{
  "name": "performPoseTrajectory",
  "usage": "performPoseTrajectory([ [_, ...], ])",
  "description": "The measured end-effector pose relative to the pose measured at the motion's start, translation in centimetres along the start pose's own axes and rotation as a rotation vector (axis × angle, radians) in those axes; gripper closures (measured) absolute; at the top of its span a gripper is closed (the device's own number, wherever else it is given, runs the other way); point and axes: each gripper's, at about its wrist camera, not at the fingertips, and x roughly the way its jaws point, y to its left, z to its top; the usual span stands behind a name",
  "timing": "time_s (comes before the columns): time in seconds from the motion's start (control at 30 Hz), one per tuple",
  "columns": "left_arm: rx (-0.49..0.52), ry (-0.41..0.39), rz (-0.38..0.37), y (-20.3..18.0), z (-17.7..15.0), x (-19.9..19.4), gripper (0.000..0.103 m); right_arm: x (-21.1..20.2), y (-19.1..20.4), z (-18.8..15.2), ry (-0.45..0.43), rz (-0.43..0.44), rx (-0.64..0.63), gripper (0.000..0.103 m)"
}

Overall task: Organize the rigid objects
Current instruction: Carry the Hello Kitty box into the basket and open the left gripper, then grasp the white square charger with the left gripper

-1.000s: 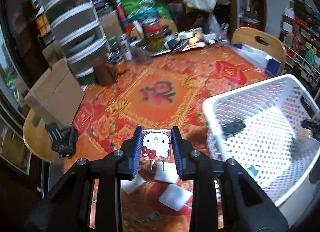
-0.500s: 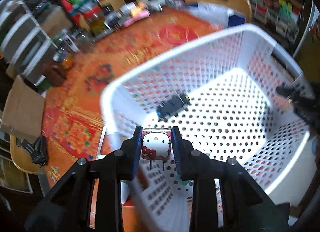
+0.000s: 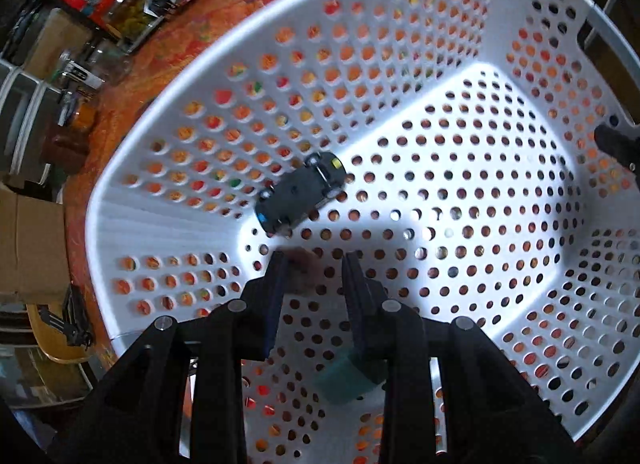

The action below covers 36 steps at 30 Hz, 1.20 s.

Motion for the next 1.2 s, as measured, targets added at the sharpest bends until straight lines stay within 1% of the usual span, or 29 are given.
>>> performPoseTrajectory([
  [0.13, -0.008, -0.004, -0.020, 0.1, 0.2, 0.1, 0.077, 0.0, 0.0, 0.0, 0.000, 0.000, 0.000, 0.091],
  [0.17, -0.010, -0.023, -0.031, 0.3, 0.3, -0.1, 0.076, 0.0, 0.0, 0.0, 0.000, 0.000, 0.000, 0.091],
  [0.2, -0.011, -0.052, -0.042, 0.6, 0.4, -0.5, 0.073, 0.0, 0.0, 0.0, 0.000, 0.000, 0.000, 0.091],
  [0.23, -0.010, -0.081, -0.046, 0.8, 0.2, -1.1, 0.059, 0.0, 0.0, 0.0, 0.000, 0.000, 0.001, 0.091],
  [0.27, -0.011, -0.117, -0.041, 0.9, -0.1, -1.8, 0.049, 0.0, 0.0, 0.0, 0.000, -0.001, 0.000, 0.091],
  [0.3, -0.018, -0.161, -0.034, 1.2, -0.5, -2.8, 0.030, 0.0, 0.0, 0.0, 0.000, 0.000, 0.000, 0.091],
  [0.33, -0.028, -0.205, -0.024, 1.5, -1.1, -3.8, 0.020, 0.0, 0.0, 0.0, 0.000, 0.000, 0.000, 0.091],
  [0.43, -0.073, -0.323, -0.008, 3.0, -3.4, -7.0, 0.019, 0.0, 0.0, 0.0, 0.002, 0.001, 0.001, 0.091],
  [0.5, -0.124, -0.407, -0.010, 4.9, -5.8, -9.6, 0.017, 0.0, 0.0, 0.1, 0.001, 0.001, 0.002, 0.091],
  [0.57, -0.191, -0.478, 0.021, 7.5, -8.9, -11.7, 0.009, 0.0, 0.0, 0.1, 0.001, 0.001, 0.001, 0.091],
  [0.6, -0.227, -0.504, 0.043, 8.9, -10.5, -12.5, 0.000, 0.0, 0.0, 0.1, 0.001, 0.001, 0.001, 0.091],
  [0.63, -0.257, -0.519, 0.063, 10.1, -11.9, -12.9, 0.000, 0.0, -0.1, 0.1, 0.000, 0.001, 0.001, 0.091],
  [0.67, -0.291, -0.519, 0.088, 11.5, -13.5, -13.0, 0.000, 0.0, -0.1, 0.1, -0.001, 0.001, 0.001, 0.091],
  [0.7, -0.333, -0.500, 0.113, 13.0, -14.9, -12.5, 0.000, 0.0, -0.1, 0.0, -0.003, 0.001, 0.001, 0.091],
  [0.73, -0.379, -0.481, 0.120, 14.4, -16.2, -11.8, 0.000, 0.0, -0.1, 0.0, -0.004, 0.001, 0.001, 0.091],
  [0.77, -0.418, -0.464, 0.113, 15.6, -17.2, -11.0, 0.000, -0.1, -0.1, 0.0, -0.006, 0.002, 0.000, 0.091],
  [0.87, -0.522, -0.370, 0.037, 18.7, -19.8, -6.2, 0.000, -0.1, -0.1, -0.1, -0.009, 0.006, 0.000, 0.091],
  [0.9, -0.551, -0.333, 0.034, 19.5, -20.5, -4.4, 0.000, -0.1, -0.2, -0.1, -0.009, 0.007, 0.000, 0.091],
  [1.0, -0.596, -0.265, 0.075, 21.2, -21.4, -0.2, 0.000, -0.1, -0.2, 0.0, -0.008, 0.006, -0.001, 0.090],
  [1.07, -0.611, -0.245, 0.048, 22.0, -21.7, 1.9, 0.000, -0.1, -0.2, 0.1, -0.006, 0.004, -0.004, 0.090],
  [1.13, -0.615, -0.246, 0.012, 22.4, -21.6, 3.2, 0.000, -0.1, -0.2, 0.1, -0.005, 0.003, -0.006, 0.090],
  [1.2, -0.611, -0.237, 0.016, 22.4, -20.8, 4.2, 0.000, -0.1, -0.2, 0.0, -0.004, 0.004, -0.003, 0.090],
])
